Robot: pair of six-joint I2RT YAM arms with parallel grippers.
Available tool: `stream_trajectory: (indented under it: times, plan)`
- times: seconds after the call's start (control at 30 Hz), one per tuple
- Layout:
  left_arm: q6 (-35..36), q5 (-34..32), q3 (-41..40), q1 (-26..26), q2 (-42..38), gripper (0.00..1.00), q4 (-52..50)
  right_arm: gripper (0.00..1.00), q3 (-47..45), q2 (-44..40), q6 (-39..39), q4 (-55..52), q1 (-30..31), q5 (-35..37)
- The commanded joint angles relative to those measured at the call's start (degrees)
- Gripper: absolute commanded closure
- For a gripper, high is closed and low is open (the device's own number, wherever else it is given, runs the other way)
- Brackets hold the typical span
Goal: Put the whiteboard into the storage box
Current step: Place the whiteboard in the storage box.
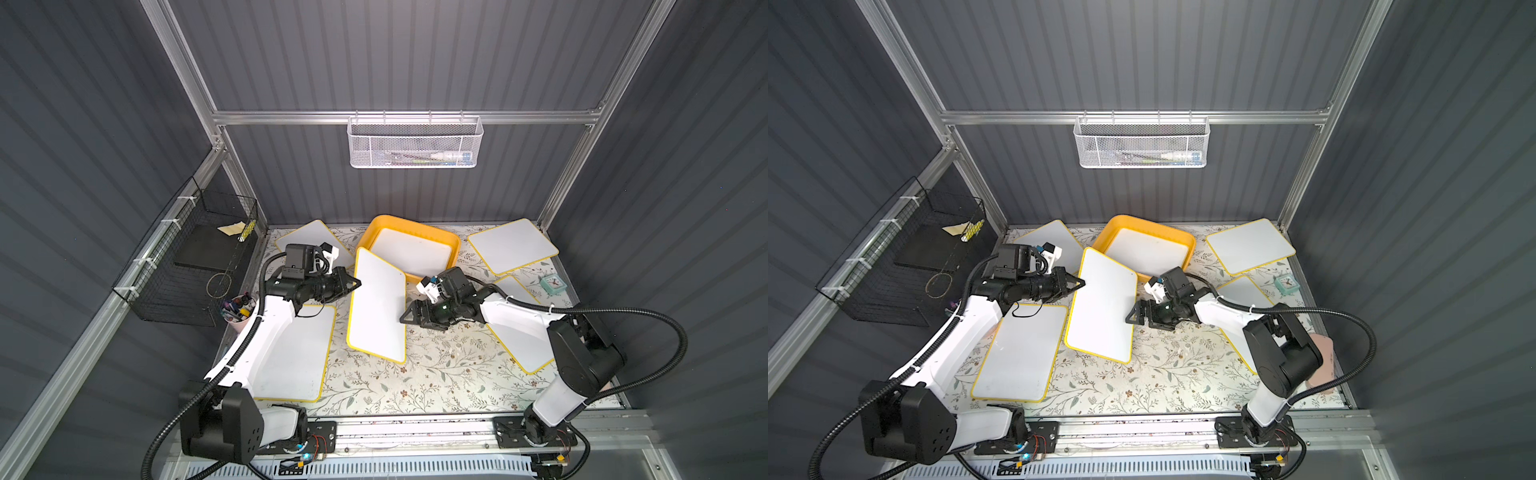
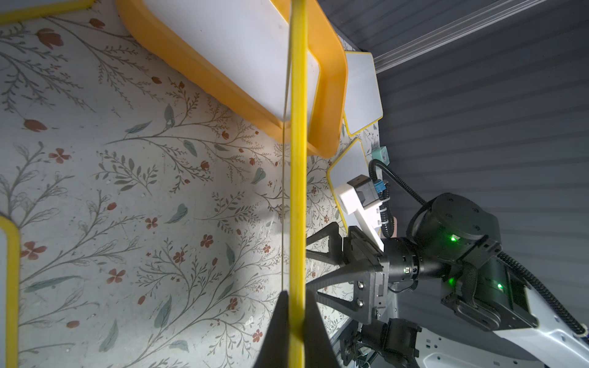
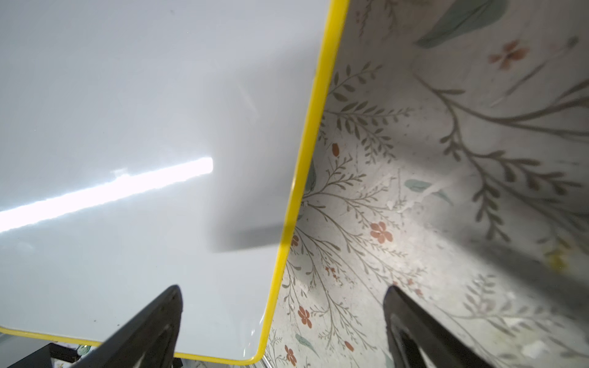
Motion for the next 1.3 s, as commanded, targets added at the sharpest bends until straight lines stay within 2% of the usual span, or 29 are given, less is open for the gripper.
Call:
stream_trajectory:
  times: [0.0,0.13,0.23,0.4,0.63,0.8,0.97,1.1,1.27]
  plan:
    - [-4.5,4.2,2.5,1.1,-2.3,1.0,5.6,0.02,0.8,-2.7,-2.3,-2.6,-2.5,2.2]
    - [-11.1,7.4,-0.1,2.4,-1.6,1.0,13.7,0.02,-0.2,-5.2,-3.5,-2.5,-5.6,3.1]
    - [-14.8,6.0,-1.6,3.1,-1.3,1.0,17.5,0.01,-0.9,-6.7,-4.3,-2.6,-7.7,3.4]
    - [-17.3,-4.2,-3.2,3.4,-3.5,1.0,19.4,0.01,-5.0,-9.3,-7.4,0.7,-8.9,10.0]
    - [-29.1,-16.5,-11.6,3.4,-8.2,1.0,33.6,0.01,-9.6,-12.0,-12.2,3.8,-8.9,19.6]
    - [-33.9,-20.0,-13.0,3.4,-7.0,1.0,42.0,0.01,-15.2,-14.1,-11.9,10.4,-8.8,22.2]
    - [-36.0,-23.3,-13.2,3.3,-5.2,1.0,45.3,0.01,-15.1,-12.4,-11.2,11.1,-8.8,21.8]
    - [-39.4,-27.9,-16.1,3.0,-4.4,1.0,52.0,0.01,-15.7,-12.3,-10.8,12.1,-8.7,22.6]
    - [-40.0,-34.5,-16.6,0.0,-3.0,1.0,55.9,0.01,-16.3,-12.3,-10.7,12.5,-8.7,23.5]
